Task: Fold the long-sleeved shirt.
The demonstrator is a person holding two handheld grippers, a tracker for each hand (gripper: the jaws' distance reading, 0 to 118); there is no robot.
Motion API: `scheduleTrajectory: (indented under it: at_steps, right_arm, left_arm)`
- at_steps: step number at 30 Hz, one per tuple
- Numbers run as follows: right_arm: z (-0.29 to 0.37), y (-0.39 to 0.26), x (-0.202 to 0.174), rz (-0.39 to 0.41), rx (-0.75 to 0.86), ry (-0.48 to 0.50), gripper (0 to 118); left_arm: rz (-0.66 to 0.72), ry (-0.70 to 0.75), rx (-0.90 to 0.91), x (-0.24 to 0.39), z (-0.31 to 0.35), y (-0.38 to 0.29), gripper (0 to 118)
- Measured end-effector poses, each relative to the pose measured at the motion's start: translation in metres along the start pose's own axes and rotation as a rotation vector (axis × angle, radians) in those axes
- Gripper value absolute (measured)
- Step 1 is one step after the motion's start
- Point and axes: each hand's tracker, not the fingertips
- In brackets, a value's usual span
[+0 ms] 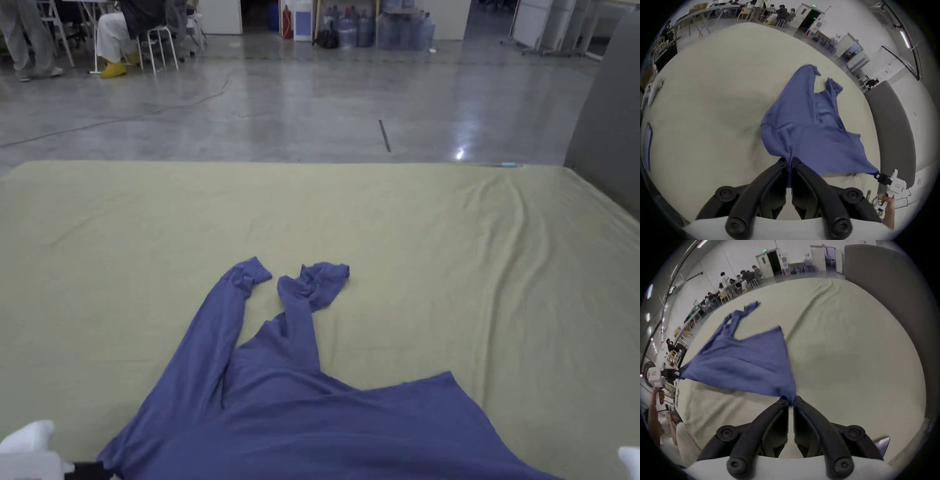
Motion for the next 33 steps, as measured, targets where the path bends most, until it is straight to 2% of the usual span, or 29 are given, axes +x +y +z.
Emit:
scheduleTrajectory:
  at_steps: [2, 6, 9, 13, 16, 17, 18, 19, 20, 21, 22, 23, 26, 27, 28, 29, 30, 31, 32, 33]
  right_arm:
    - [0.009, -0.022, 0.007, -0.021, -0.006, -0.026, 7]
    - [0.022, -0.058, 0.021, -0.163, -0.043, 0.011, 7]
    - [0.016, -0.078, 0.014, -0.103, -0.082, -0.023, 7]
    - [0.004, -0.084, -0.004, -0.108, -0.094, 0.011, 7]
    - [0.01, -0.075, -0.023, -0.085, -0.048, 0.035, 7]
    - [0.015, -0.07, -0.029, -0.073, -0.023, 0.046, 7]
    - [0.024, -0.063, -0.037, -0.054, 0.022, 0.059, 7]
    - [0.034, -0.056, -0.047, -0.023, 0.068, 0.053, 7]
    - [0.045, -0.05, -0.057, 0.001, 0.102, 0.023, 33]
    - [0.053, -0.046, -0.068, 0.001, 0.148, -0.013, 85]
    - [0.055, -0.045, -0.076, -0.002, 0.147, 0.027, 118]
    - [0.064, -0.05, -0.084, -0.002, 0.271, 0.096, 116]
    - [0.059, -0.064, -0.117, -0.036, 0.143, 0.16, 118]
    - [0.053, -0.073, -0.126, -0.031, 0.126, 0.175, 118]
    - [0.051, -0.067, -0.127, -0.014, 0.116, 0.189, 115]
    - [0.047, -0.074, -0.137, 0.007, 0.104, 0.175, 78]
    - [0.042, -0.081, -0.148, 0.044, 0.084, 0.14, 17]
    - [0.034, -0.087, -0.158, 0.099, 0.048, 0.129, 2]
    - [0.03, -0.096, -0.166, 0.149, 0.023, 0.145, 2]
    - [0.026, -0.102, -0.171, 0.181, -0.003, 0.202, 2]
  left_arm:
    - [0.002, 0.022, -0.013, -0.01, 0.012, -0.02, 1]
    - [0.059, -0.012, -0.049, -0.026, 0.023, -0.054, 1]
    - [0.071, -0.007, -0.058, -0.032, 0.01, -0.069, 1]
    - [0.097, 0.035, -0.08, -0.04, -0.014, -0.072, 1]
    - [0.142, -0.005, -0.094, -0.04, -0.019, -0.066, 7]
    - [0.141, -0.007, -0.082, -0.037, -0.013, -0.066, 21]
    - [0.123, 0.025, -0.041, -0.031, -0.006, -0.064, 77]
    - [0.102, 0.011, -0.023, -0.027, 0.001, -0.062, 118]
    - [0.074, -0.085, 0.117, -0.026, 0.009, -0.062, 118]
    - [0.049, -0.072, 0.074, -0.019, 0.02, -0.072, 118]
    - [0.039, -0.061, 0.081, -0.014, 0.026, -0.078, 118]
    - [0.028, -0.058, 0.085, -0.01, 0.029, -0.084, 118]
    - [0.011, -0.063, 0.087, -0.017, 0.026, -0.09, 118]
    - [-0.002, -0.05, 0.022, -0.017, 0.021, -0.1, 118]
    - [-0.016, -0.023, -0.045, -0.01, 0.021, -0.111, 116]
    - [-0.029, 0.013, -0.07, -0.002, 0.02, -0.125, 59]
    - [-0.039, 0.033, -0.07, 0.002, 0.014, -0.137, 0]
    - [-0.031, 0.056, -0.099, 0.006, 0.005, -0.144, 0]
    - [0.009, 0.043, -0.109, 0.008, 0.009, -0.15, 0]
    - [0.014, -0.019, -0.137, 0.013, 0.007, -0.151, 0]
